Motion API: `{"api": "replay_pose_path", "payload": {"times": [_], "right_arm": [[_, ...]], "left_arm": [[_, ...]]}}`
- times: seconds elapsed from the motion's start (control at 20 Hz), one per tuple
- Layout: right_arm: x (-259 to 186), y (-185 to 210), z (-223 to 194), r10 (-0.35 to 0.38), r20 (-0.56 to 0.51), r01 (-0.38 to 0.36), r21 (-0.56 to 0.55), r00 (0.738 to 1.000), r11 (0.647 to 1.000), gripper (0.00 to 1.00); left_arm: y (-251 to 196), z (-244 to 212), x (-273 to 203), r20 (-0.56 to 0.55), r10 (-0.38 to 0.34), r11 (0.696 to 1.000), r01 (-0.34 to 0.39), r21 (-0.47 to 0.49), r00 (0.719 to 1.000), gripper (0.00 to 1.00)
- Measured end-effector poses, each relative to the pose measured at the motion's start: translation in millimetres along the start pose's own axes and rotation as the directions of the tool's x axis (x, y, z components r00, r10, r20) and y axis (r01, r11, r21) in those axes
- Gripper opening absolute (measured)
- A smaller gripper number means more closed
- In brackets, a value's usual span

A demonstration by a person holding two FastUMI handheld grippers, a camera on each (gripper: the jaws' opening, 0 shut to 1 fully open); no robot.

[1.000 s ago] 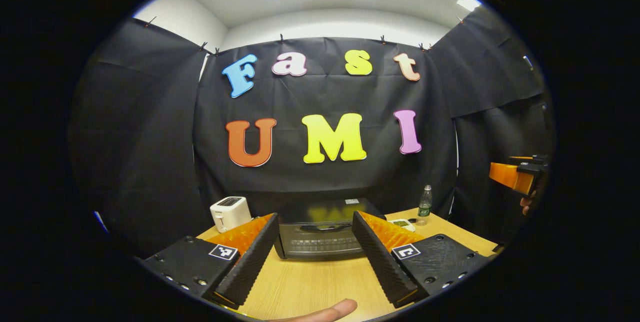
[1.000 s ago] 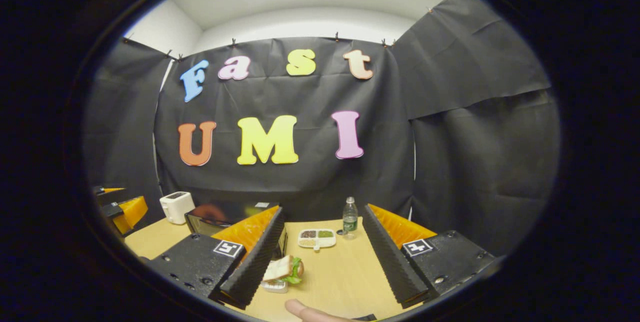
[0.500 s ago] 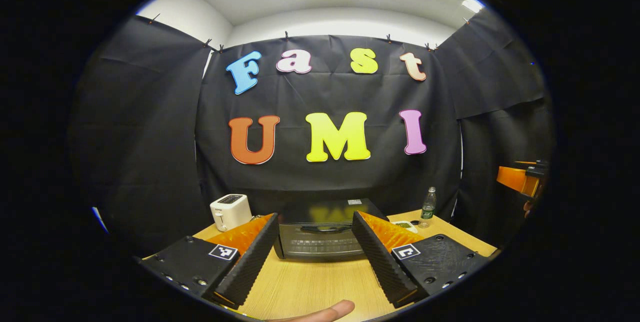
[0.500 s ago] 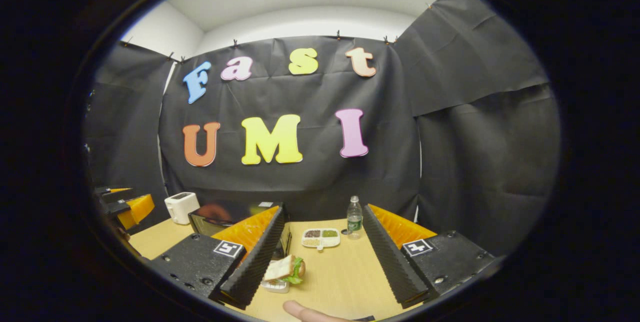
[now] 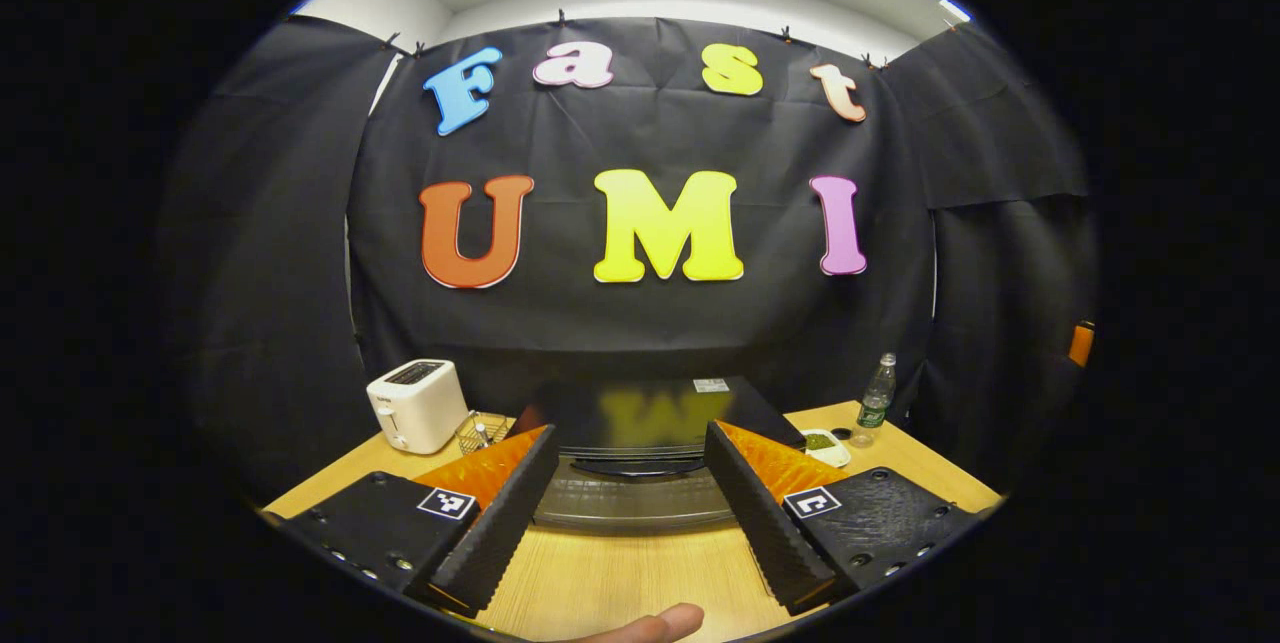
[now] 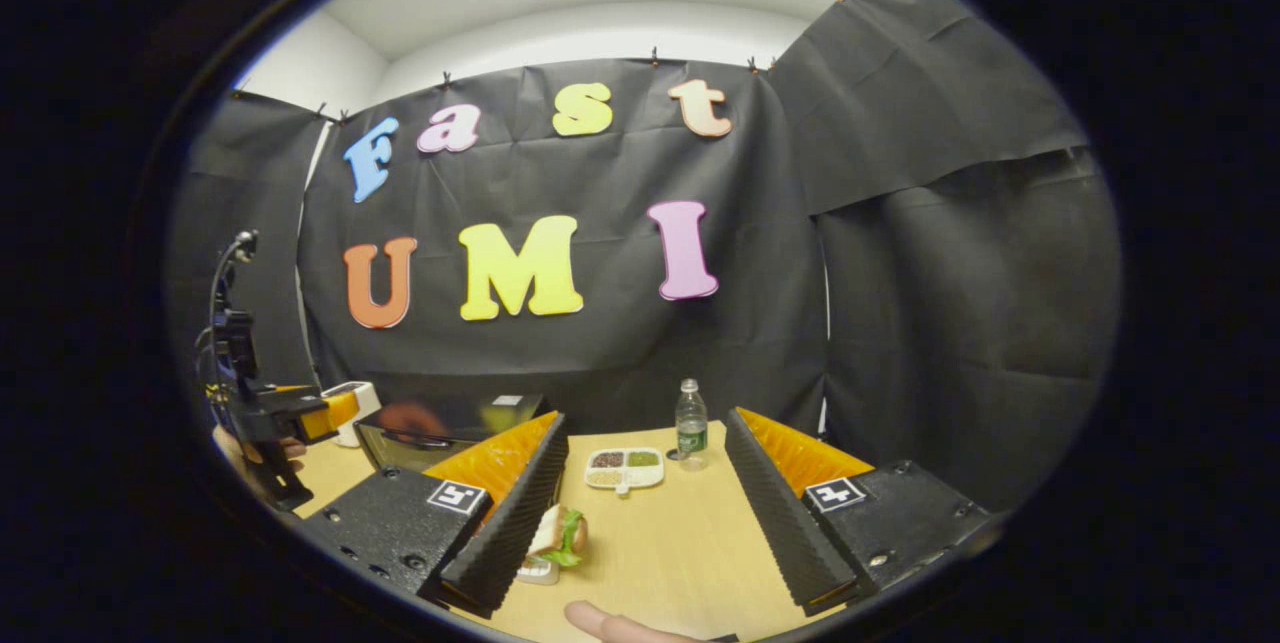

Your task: Open the electric oven with the left hand, put the food in, and close the electric oven.

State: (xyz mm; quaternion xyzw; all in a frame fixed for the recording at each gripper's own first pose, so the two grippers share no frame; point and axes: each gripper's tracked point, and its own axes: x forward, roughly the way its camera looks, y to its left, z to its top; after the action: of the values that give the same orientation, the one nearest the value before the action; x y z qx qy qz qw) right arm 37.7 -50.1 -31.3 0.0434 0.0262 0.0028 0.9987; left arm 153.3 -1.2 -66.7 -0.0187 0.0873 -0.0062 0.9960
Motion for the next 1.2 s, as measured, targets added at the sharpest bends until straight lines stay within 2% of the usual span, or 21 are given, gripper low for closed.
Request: {"api": "replay_pose_path", "payload": {"times": [0.05, 0.2, 0.35, 0.55, 0.6, 0.65, 0.7, 0.75, 0.8, 0.85, 1.0, 1.2], "right_arm": [[2, -3, -1, -0.009, -0.002, 0.009, 0.004, 1.0, 1.0, 0.97], [5, -6, -5, -0.012, -0.001, 0.012, 0.014, 1.0, 1.0, 0.97], [9, -6, -8, -0.002, -0.003, 0.002, 0.019, 1.0, 1.0, 0.97], [11, -7, -14, 0.007, -0.009, -0.007, 0.015, 1.0, 1.0, 0.97], [11, -5, -12, 0.015, -0.005, -0.014, 0.018, 1.0, 1.0, 0.98], [11, -5, -12, 0.019, -0.005, -0.018, 0.02, 1.0, 1.0, 0.97], [11, -5, -14, 0.018, -0.004, -0.018, 0.026, 1.0, 1.0, 0.97], [12, -5, -13, 0.021, -0.004, -0.02, 0.029, 1.0, 0.999, 0.97], [11, -2, -15, 0.028, -0.007, -0.028, 0.031, 1.0, 0.999, 0.97], [10, 0, -15, 0.033, -0.01, -0.033, 0.03, 0.999, 0.999, 0.97], [8, 0, -14, 0.03, -0.006, -0.03, 0.026, 1.0, 0.999, 0.97], [3, 5, -15, 0.031, -0.011, -0.031, -0.004, 0.999, 1.0, 0.97]], "left_arm": [[0, -6, 14, -0.019, -0.003, 1.0, 0.003, -0.002, 1.0, 0.96], [6, -21, 50, -0.066, 0.034, 0.999, -0.032, 0.031, 0.997, 0.95], [-7, -42, 84, -0.123, -0.002, 1.0, 0.005, 0.026, 0.992, 0.94], [-6, -70, 104, -0.212, 0.006, 1.0, 0.0, 0.025, 0.977, 0.96], [-8, -71, 99, -0.227, 0.004, 1.0, 0.001, 0.023, 0.974, 0.96], [-10, -67, 104, -0.211, -0.003, 1.0, 0.009, 0.026, 0.977, 0.89], [-11, -72, 104, -0.229, -0.015, 1.0, 0.021, 0.022, 0.973, 0.96], [-10, -79, 99, -0.264, -0.014, 0.999, 0.022, 0.029, 0.964, 0.89], [-10, -75, 101, -0.238, -0.011, 0.999, 0.022, 0.043, 0.971, 0.89], [-9, -79, 99, -0.262, -0.008, 0.999, 0.02, 0.044, 0.965, 1.0], [-11, -83, 91, -0.275, -0.014, 1.0, 0.017, 0.008, 0.961, 0.99], [-12, -92, 61, -0.263, -0.007, 1.0, 0.009, 0.006, 0.965, 1.0]]}}
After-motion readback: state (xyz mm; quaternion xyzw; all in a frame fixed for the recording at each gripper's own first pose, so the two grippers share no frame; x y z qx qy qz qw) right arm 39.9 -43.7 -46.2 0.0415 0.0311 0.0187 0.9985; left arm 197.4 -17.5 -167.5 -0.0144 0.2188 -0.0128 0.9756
